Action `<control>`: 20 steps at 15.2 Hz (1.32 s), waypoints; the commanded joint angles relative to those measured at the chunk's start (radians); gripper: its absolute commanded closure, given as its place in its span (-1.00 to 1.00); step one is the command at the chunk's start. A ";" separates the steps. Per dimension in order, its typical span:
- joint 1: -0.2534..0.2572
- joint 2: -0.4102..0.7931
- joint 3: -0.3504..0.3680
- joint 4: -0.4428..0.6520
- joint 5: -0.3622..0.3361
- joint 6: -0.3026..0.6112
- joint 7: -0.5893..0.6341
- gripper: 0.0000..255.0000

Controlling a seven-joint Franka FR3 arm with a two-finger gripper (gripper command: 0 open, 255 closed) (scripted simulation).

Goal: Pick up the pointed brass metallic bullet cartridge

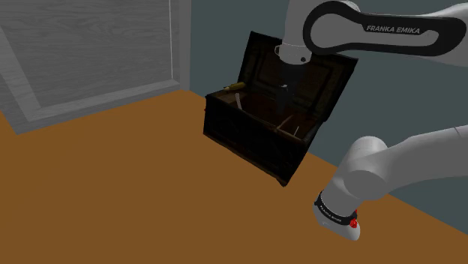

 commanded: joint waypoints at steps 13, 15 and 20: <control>0.094 0.305 -0.291 0.190 -0.155 0.223 -0.735 -1.00; 0.115 0.374 -0.329 0.244 -0.149 0.254 -0.856 -1.00; 0.161 0.558 -0.401 0.403 -0.092 0.314 -1.163 -1.00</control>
